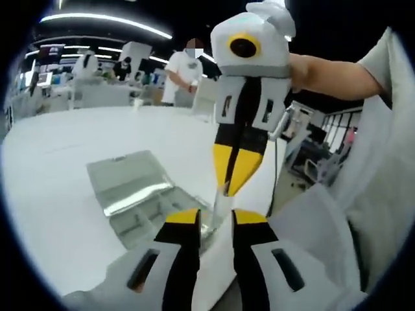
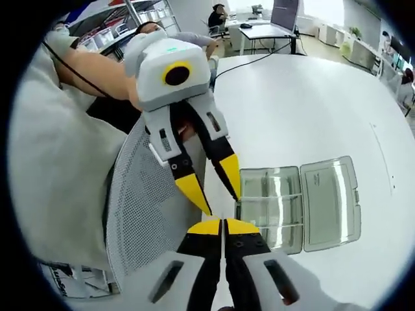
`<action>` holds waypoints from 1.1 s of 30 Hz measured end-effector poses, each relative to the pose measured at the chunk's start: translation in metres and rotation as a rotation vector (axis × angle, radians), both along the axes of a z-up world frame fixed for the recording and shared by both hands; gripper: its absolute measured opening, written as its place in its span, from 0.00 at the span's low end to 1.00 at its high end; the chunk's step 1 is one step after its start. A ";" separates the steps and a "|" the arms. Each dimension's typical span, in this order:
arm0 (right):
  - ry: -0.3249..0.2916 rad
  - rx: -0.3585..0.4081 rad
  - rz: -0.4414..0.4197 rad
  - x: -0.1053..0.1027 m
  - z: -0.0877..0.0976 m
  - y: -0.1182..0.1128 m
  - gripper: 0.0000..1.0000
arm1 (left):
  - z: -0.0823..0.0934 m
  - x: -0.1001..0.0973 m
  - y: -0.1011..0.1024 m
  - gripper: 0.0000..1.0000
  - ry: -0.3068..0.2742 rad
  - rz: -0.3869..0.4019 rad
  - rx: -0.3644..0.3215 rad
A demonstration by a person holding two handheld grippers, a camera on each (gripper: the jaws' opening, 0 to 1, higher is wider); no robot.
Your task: Insert the divider into the dual guide fixture by aligning both edges with the guide slots and pushing it downward to the bottom, including one-sided entry, uneven engagement, binding, and posture correction.
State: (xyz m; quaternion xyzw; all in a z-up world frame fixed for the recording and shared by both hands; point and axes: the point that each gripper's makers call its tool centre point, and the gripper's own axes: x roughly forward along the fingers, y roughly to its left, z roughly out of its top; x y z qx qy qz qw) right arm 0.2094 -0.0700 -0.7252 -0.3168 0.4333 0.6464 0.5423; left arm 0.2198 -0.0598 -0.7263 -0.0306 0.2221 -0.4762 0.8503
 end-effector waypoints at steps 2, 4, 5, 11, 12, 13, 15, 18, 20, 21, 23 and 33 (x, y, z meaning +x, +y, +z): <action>-0.011 -0.012 -0.007 0.003 -0.002 0.000 0.00 | -0.001 0.001 0.003 0.21 -0.043 -0.007 0.053; -0.026 -0.021 -0.018 0.009 -0.004 0.001 0.00 | 0.003 0.000 0.003 0.24 -0.052 0.002 0.059; -0.040 -0.029 -0.027 0.013 -0.006 0.001 0.00 | 0.004 0.000 0.005 0.25 -0.056 0.007 0.060; -0.107 -0.058 -0.032 0.028 -0.015 0.003 0.00 | 0.006 0.001 0.017 0.34 -0.076 0.047 0.109; -0.110 -0.062 -0.033 0.030 -0.017 0.004 0.00 | 0.004 0.002 0.021 0.35 -0.070 0.056 0.121; -0.117 -0.064 -0.033 0.032 -0.018 0.005 0.00 | 0.003 0.001 0.022 0.37 -0.070 0.060 0.126; -0.145 -0.075 -0.012 0.035 -0.021 0.005 0.00 | 0.001 0.000 0.026 0.39 -0.068 0.067 0.142; -0.157 -0.087 -0.009 0.038 -0.025 0.007 0.00 | -0.002 0.000 0.031 0.44 -0.062 0.083 0.156; -0.168 -0.093 -0.002 0.040 -0.027 0.008 0.00 | -0.001 -0.001 0.033 0.45 -0.064 0.090 0.156; -0.168 -0.094 0.000 0.041 -0.027 0.009 0.00 | -0.001 -0.001 0.034 0.46 -0.064 0.095 0.158; -0.177 -0.102 0.006 0.043 -0.029 0.010 0.00 | -0.001 -0.003 0.035 0.46 -0.061 0.097 0.158; -0.201 -0.123 0.010 0.050 -0.036 0.010 0.00 | -0.004 -0.004 0.041 0.54 -0.056 0.122 0.175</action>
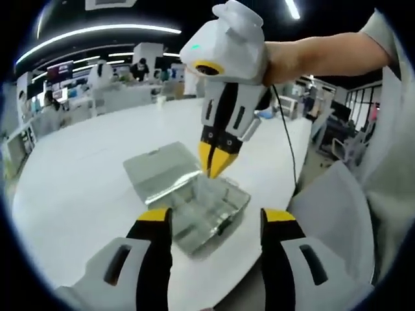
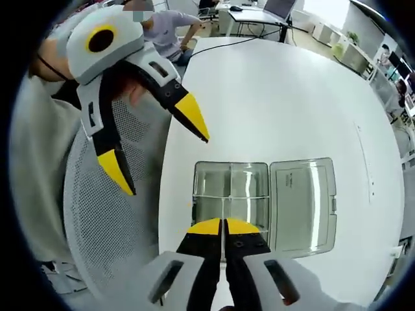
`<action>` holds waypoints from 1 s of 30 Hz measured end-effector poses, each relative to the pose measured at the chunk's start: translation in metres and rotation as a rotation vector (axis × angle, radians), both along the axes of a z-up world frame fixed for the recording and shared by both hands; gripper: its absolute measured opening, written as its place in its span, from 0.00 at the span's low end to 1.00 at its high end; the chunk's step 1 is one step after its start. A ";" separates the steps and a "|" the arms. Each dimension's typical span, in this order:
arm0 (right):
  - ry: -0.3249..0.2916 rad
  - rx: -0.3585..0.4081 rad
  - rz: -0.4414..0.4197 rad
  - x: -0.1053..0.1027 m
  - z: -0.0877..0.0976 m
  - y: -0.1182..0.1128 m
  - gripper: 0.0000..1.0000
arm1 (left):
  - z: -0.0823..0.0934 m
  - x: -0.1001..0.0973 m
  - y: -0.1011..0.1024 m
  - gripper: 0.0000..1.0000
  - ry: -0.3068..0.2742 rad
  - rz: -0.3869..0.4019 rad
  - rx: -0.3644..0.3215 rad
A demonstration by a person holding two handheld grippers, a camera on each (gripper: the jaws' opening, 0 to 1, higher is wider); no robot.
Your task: Insert the divider into the dual guide fixture by aligning both edges with the guide slots and pushing it downward to the bottom, including one-sided entry, uneven engagement, binding, and posture correction.
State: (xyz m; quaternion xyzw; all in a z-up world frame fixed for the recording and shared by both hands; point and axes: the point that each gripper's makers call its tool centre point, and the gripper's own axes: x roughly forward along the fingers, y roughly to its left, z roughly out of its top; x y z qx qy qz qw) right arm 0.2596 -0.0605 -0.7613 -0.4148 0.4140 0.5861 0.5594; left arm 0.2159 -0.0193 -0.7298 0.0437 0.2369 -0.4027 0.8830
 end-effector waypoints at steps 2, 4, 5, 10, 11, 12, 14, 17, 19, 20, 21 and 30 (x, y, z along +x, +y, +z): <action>0.002 -0.003 -0.001 0.000 -0.001 0.000 0.00 | -0.001 0.000 0.000 0.56 0.002 0.001 0.003; -0.008 -0.012 0.003 0.002 -0.003 -0.001 0.00 | -0.003 0.000 0.001 0.57 0.007 0.006 0.012; -0.007 -0.013 0.003 0.002 -0.003 -0.001 0.00 | -0.004 0.000 0.002 0.58 0.007 0.010 0.013; -0.009 -0.015 0.003 0.003 -0.005 0.001 0.00 | -0.007 0.000 0.004 0.61 0.015 0.023 0.017; -0.014 -0.016 0.003 0.003 -0.006 0.002 0.00 | -0.007 -0.001 0.004 0.61 0.017 0.024 0.018; -0.017 -0.018 0.007 0.003 -0.006 0.002 0.00 | -0.007 -0.001 0.004 0.61 0.017 0.024 0.018; -0.015 -0.020 0.008 0.003 -0.006 0.003 0.00 | -0.008 -0.002 0.004 0.61 0.021 0.027 0.018; -0.014 -0.026 0.012 0.003 -0.008 0.003 0.00 | -0.008 -0.002 0.005 0.61 0.021 0.030 0.019; -0.012 -0.029 0.010 0.003 -0.009 0.002 0.00 | -0.008 -0.002 0.006 0.61 0.022 0.032 0.017; -0.013 -0.033 0.011 0.004 -0.010 0.002 0.00 | -0.008 -0.002 0.007 0.61 0.022 0.034 0.018; -0.011 -0.030 0.009 0.004 -0.010 0.003 0.00 | -0.008 -0.002 0.007 0.61 0.022 0.035 0.018; -0.018 -0.052 0.018 0.006 -0.018 0.001 0.00 | -0.007 -0.001 0.009 0.61 0.025 0.042 0.016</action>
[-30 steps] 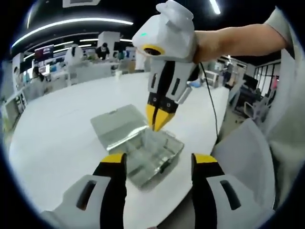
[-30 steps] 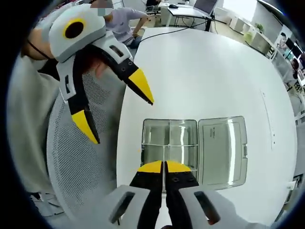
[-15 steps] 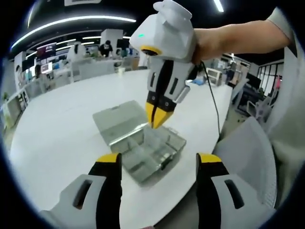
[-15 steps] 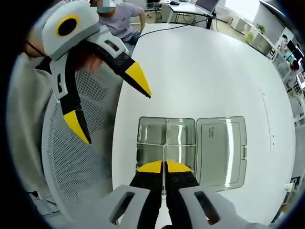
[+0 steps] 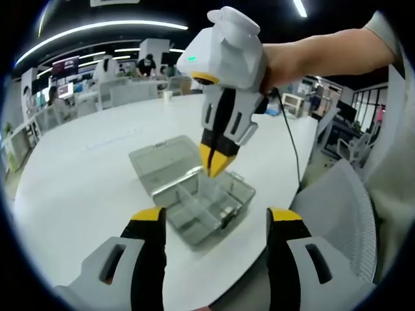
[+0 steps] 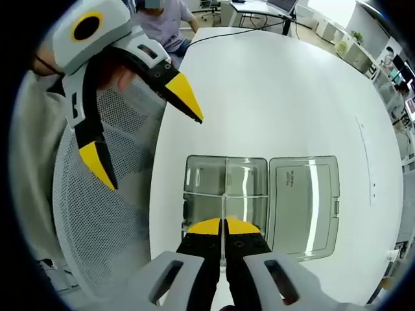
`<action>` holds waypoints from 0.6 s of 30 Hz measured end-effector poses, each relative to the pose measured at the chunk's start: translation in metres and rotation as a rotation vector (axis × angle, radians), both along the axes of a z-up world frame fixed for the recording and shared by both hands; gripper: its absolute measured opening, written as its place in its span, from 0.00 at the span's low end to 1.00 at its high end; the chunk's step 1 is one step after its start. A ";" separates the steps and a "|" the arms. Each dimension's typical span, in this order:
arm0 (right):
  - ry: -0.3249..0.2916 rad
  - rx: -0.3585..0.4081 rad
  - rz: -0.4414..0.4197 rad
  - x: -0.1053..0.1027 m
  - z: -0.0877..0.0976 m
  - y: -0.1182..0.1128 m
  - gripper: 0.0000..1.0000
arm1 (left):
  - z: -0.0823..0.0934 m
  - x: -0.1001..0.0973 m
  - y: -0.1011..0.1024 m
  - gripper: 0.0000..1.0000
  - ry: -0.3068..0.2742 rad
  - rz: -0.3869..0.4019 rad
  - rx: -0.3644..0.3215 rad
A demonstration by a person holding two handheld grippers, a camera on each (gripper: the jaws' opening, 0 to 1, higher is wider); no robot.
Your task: Insert the divider into the dual guide fixture by aligning both edges with the guide slots and pushing it downward to the bottom, including one-sided entry, uneven engagement, binding, and posture correction.
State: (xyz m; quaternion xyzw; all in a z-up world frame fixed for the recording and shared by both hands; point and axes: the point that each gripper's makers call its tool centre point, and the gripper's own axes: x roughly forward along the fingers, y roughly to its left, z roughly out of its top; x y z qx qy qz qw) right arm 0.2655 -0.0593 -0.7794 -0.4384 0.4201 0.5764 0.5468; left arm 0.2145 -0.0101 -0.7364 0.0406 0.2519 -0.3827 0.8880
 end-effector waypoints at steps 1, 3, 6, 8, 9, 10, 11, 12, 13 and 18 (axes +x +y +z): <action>0.005 0.001 -0.005 0.000 0.000 0.000 0.00 | 0.000 0.000 0.000 0.61 0.000 0.001 -0.001; 0.004 -0.001 -0.003 0.000 -0.002 -0.001 0.00 | 0.000 0.000 0.001 0.61 0.001 0.003 -0.002; 0.007 -0.003 -0.010 0.001 -0.004 -0.001 0.00 | -0.001 -0.001 0.001 0.61 0.003 0.003 -0.002; 0.002 -0.001 -0.015 0.004 -0.004 -0.002 0.00 | -0.001 -0.001 0.001 0.61 0.005 0.004 -0.004; -0.001 -0.002 -0.017 0.005 -0.004 -0.002 0.00 | -0.001 -0.001 0.001 0.61 0.006 0.005 -0.004; 0.009 -0.001 -0.021 0.004 -0.004 -0.002 0.00 | 0.000 -0.001 0.001 0.61 0.005 0.005 -0.004; 0.010 0.004 -0.018 0.004 -0.004 -0.001 0.00 | 0.000 -0.001 0.000 0.61 0.005 0.004 -0.005; 0.006 0.000 -0.014 0.003 -0.004 -0.002 0.00 | 0.000 -0.002 0.000 0.61 0.005 0.004 -0.006; 0.004 -0.002 -0.012 0.003 -0.004 -0.002 0.00 | 0.000 -0.001 0.000 0.61 0.006 0.002 -0.005; 0.007 0.009 -0.017 0.003 -0.003 0.000 0.00 | -0.001 -0.001 0.000 0.61 0.008 0.003 -0.007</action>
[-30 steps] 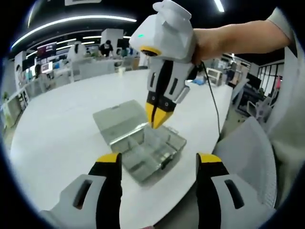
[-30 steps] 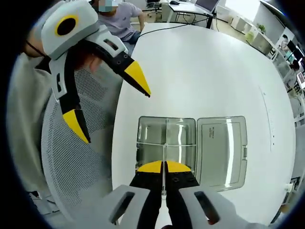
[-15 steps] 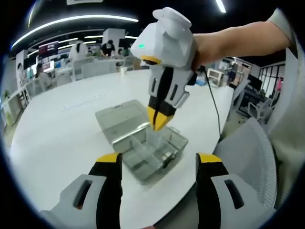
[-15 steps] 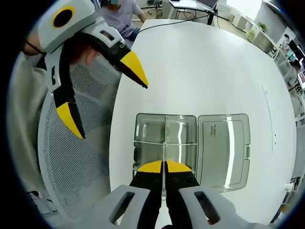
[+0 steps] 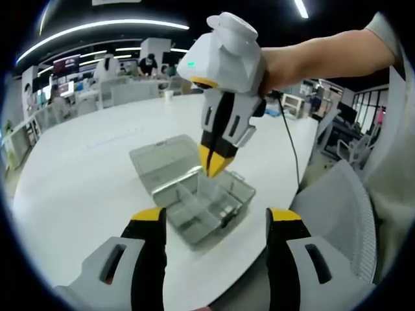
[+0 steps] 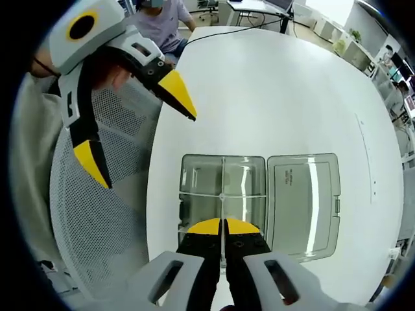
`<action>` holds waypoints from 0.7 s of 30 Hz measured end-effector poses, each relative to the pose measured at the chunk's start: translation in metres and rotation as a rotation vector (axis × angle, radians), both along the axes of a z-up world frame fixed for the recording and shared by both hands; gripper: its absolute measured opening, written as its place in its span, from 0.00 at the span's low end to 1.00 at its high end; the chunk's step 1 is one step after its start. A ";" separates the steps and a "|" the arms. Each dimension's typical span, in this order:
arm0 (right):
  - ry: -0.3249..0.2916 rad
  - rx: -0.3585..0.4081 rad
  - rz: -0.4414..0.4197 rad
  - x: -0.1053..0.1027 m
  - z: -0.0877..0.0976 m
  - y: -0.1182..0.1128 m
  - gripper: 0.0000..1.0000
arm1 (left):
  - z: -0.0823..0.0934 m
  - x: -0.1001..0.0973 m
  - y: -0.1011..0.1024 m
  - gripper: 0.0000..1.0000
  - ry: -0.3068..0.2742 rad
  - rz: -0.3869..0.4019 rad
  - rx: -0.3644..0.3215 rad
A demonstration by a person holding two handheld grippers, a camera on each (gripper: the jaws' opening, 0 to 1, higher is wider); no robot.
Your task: Insert the divider into the dual guide fixture by aligning both edges with the guide slots and pushing it downward to the bottom, including one-sided entry, uneven engagement, binding, and posture correction.
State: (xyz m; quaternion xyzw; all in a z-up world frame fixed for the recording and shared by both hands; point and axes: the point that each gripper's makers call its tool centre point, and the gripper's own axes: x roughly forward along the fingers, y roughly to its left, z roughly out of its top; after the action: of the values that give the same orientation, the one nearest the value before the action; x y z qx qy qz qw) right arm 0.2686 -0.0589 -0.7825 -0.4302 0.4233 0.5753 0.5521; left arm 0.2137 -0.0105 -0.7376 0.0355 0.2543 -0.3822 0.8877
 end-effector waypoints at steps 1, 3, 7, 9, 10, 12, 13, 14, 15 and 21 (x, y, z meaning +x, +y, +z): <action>0.002 -0.004 0.001 0.000 -0.002 0.000 0.00 | 0.000 0.000 0.000 0.61 0.001 0.000 -0.001; 0.003 -0.004 -0.002 -0.001 -0.002 0.000 0.00 | -0.001 0.000 0.000 0.61 0.000 -0.001 0.000; 0.005 -0.003 -0.003 -0.001 -0.003 0.000 0.00 | -0.002 0.000 0.002 0.60 0.002 0.002 -0.001; 0.003 -0.001 -0.001 -0.002 -0.003 0.001 0.00 | -0.003 -0.001 0.002 0.60 0.004 0.002 0.000; 0.007 -0.002 -0.007 -0.002 -0.003 0.002 0.00 | -0.003 0.000 0.002 0.60 0.003 0.003 -0.001; 0.003 -0.003 -0.002 -0.002 -0.003 0.002 0.00 | -0.003 0.000 0.002 0.60 0.004 0.004 -0.002; 0.004 -0.003 -0.004 -0.002 -0.003 0.002 0.00 | -0.003 -0.001 0.002 0.60 0.004 0.004 -0.001; -0.003 0.000 -0.001 -0.001 -0.003 0.003 0.00 | -0.002 0.000 0.002 0.60 0.002 0.004 -0.001; -0.004 0.002 -0.001 -0.001 -0.002 0.004 0.00 | -0.002 0.000 0.003 0.60 0.001 0.005 -0.002; -0.002 0.007 -0.011 -0.001 -0.003 0.004 0.00 | -0.002 0.000 0.003 0.60 0.001 0.005 -0.002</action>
State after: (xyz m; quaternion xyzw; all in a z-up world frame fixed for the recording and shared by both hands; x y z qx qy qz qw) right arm 0.2675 -0.0553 -0.7860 -0.4264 0.4232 0.5733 0.5571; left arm 0.2138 -0.0072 -0.7400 0.0336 0.2543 -0.3803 0.8886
